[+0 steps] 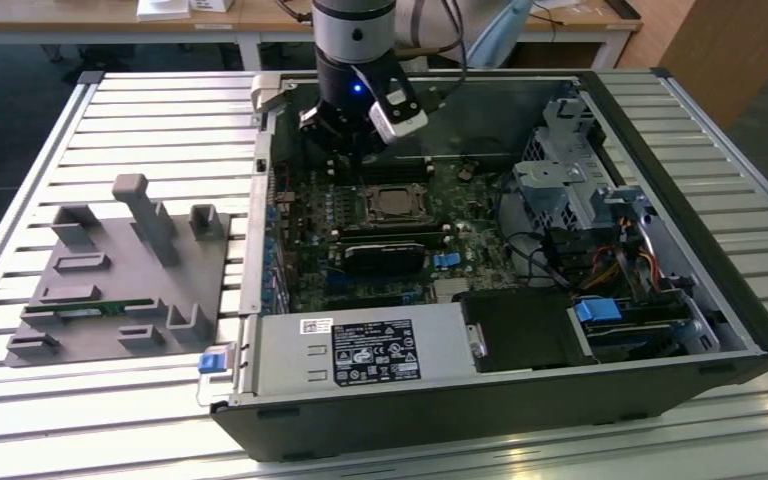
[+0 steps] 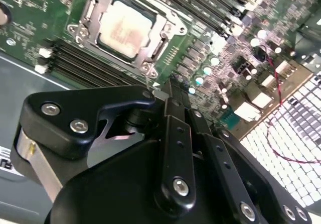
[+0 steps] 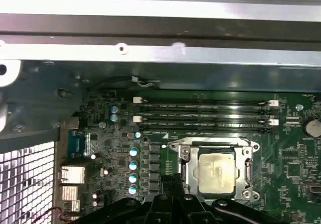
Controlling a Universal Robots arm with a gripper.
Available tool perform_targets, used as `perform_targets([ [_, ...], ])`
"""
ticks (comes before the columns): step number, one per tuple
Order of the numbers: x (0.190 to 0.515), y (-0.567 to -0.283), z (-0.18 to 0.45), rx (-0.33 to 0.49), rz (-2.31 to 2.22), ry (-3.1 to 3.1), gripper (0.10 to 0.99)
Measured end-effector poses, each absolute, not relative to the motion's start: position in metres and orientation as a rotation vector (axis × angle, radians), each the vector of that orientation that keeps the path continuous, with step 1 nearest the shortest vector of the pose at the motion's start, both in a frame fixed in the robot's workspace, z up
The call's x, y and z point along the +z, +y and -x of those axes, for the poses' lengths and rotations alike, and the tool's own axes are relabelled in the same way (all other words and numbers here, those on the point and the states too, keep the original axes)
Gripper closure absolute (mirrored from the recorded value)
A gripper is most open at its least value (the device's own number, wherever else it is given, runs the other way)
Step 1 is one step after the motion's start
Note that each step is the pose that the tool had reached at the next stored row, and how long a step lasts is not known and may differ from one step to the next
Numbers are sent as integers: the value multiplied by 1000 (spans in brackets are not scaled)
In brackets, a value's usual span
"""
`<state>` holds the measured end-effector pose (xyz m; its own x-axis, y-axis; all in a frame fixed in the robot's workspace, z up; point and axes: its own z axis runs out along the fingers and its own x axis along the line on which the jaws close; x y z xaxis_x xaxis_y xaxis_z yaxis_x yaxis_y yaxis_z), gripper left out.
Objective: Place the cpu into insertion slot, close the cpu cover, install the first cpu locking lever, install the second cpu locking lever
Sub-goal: 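Install the first cpu locking lever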
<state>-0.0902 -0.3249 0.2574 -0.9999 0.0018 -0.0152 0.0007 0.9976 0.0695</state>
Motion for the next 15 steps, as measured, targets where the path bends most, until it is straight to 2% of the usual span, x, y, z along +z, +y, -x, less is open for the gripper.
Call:
perform_targets([
  [15, 251, -310, 103, 109, 3, 3122, 980],
])
